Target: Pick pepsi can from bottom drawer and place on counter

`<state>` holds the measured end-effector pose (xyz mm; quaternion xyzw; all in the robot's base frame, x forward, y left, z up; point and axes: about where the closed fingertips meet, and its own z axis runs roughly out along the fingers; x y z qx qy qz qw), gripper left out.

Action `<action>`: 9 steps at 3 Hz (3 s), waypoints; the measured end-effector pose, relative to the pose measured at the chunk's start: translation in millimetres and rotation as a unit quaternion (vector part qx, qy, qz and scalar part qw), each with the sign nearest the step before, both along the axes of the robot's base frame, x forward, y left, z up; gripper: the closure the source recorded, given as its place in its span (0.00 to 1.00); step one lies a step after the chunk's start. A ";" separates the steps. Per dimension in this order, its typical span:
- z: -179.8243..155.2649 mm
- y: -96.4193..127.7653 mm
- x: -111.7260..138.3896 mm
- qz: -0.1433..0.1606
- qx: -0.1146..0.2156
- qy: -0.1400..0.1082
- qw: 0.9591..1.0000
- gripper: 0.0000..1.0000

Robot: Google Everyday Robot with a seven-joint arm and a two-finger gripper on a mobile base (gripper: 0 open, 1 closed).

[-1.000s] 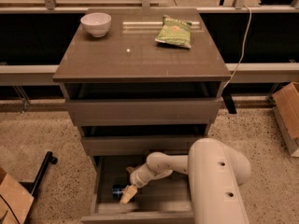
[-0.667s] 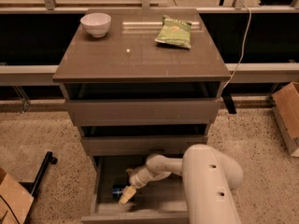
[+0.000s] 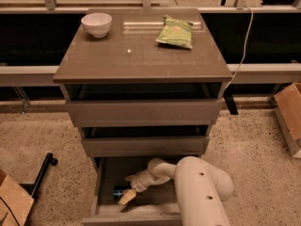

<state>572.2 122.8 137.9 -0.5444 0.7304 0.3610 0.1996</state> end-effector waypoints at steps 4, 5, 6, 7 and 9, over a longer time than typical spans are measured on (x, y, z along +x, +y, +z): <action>119.2 -47.6 -24.2 -0.027 -0.010 -0.065 0.997 1.00; 197.7 -59.9 -60.6 0.016 0.007 -0.084 0.996 1.00; 279.8 -72.3 -102.3 0.068 0.028 -0.116 0.991 1.00; 369.5 -91.3 -118.5 0.082 0.037 -0.161 0.983 1.00; 507.6 -133.2 -45.7 0.092 -0.032 -0.197 0.976 1.00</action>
Offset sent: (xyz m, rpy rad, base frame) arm -0.0289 -0.0249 0.0202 -0.0112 -0.0055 -0.0648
